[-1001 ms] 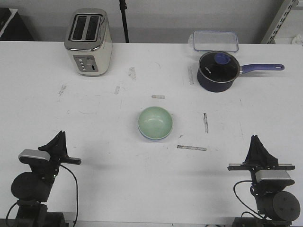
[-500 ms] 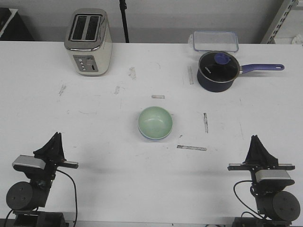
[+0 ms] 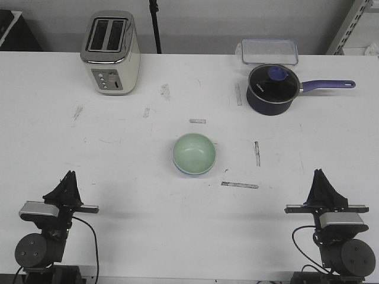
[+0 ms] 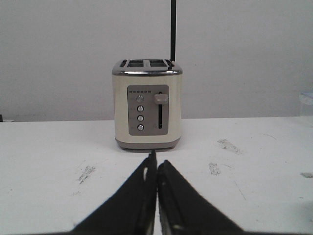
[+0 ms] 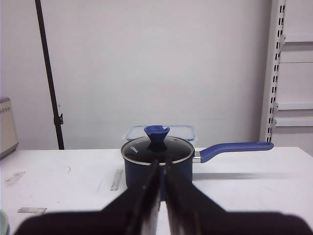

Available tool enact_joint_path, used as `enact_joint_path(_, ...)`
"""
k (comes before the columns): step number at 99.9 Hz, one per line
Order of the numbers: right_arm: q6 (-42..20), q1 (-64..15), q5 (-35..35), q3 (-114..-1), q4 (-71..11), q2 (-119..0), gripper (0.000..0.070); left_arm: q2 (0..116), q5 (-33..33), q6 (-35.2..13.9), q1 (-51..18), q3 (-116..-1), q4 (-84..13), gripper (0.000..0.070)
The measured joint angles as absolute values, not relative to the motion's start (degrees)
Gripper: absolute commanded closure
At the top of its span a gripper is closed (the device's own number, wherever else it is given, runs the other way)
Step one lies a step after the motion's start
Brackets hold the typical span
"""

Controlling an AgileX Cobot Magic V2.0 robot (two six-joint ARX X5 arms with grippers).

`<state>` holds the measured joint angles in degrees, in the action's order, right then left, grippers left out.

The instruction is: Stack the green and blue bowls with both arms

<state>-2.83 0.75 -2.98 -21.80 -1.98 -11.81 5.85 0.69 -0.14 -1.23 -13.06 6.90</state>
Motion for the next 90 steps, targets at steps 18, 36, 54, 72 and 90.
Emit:
enact_joint_path(18,-2.83,0.75,-2.98,-21.80,-1.96,-11.81,0.0692,2.31,0.14,-0.16,-1.26,-9.82,6.79,0.0699)
enact_joint_path(36,-2.83,0.75,-2.98,-21.80,-1.96,-11.81,0.0692,1.10,0.12,-0.19,-1.26,-7.05,6.74,0.0699)
enact_joint_path(54,-2.83,0.75,-2.98,-21.80,-1.96,-11.81,0.0692,0.32,-0.10,-0.56,-1.26,-2.85,9.98,0.0699)
enact_joint_path(72,-2.83,0.75,-2.98,-21.80,-1.93,-11.81,0.0692,0.27,-0.16,-0.60,-1.26,-1.96,10.59,0.0699)
enact_joint_path(90,-2.83,0.75,-2.98,-21.80,-1.93,-11.81,0.0692,0.27,-1.17,-0.60,-1.26,-1.96,10.57,0.0699)
